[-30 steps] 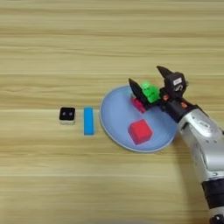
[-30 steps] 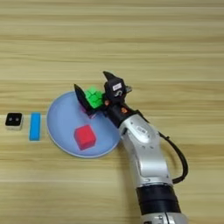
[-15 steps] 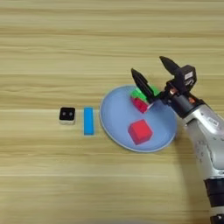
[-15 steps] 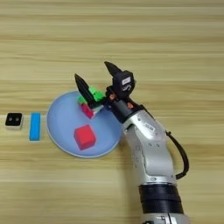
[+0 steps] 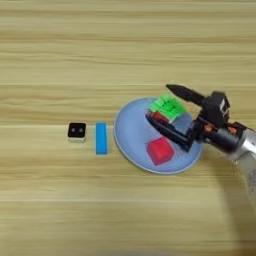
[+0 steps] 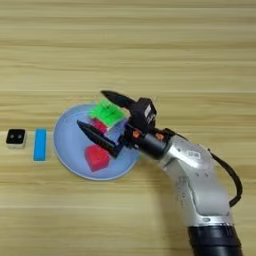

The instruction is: Move the objects on the table

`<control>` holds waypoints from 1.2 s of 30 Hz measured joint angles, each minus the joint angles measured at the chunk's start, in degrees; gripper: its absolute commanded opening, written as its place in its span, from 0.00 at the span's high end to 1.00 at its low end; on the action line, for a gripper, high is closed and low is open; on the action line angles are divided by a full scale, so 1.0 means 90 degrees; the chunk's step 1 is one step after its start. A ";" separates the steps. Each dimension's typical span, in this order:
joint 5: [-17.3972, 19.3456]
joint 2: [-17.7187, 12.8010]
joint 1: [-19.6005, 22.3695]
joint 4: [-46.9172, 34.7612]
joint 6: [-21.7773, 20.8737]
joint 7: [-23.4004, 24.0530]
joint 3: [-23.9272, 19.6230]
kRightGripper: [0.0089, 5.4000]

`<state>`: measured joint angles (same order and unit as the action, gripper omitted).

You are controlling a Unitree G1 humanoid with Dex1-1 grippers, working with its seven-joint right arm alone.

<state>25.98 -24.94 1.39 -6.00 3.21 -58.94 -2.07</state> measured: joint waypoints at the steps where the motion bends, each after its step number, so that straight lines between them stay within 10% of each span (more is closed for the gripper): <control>1: -0.0006 -0.0057 -0.0047 -0.0001 -0.0001 -0.0099 0.0018 0.01; 16: -0.1356 -0.0494 -0.0279 0.0472 -0.0323 -0.0536 0.0568 0.01; 36: -0.1821 -0.0412 -0.0145 0.0926 -0.0352 -0.0014 0.0736 0.08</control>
<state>9.59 -28.65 0.08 2.34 0.04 -59.07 4.55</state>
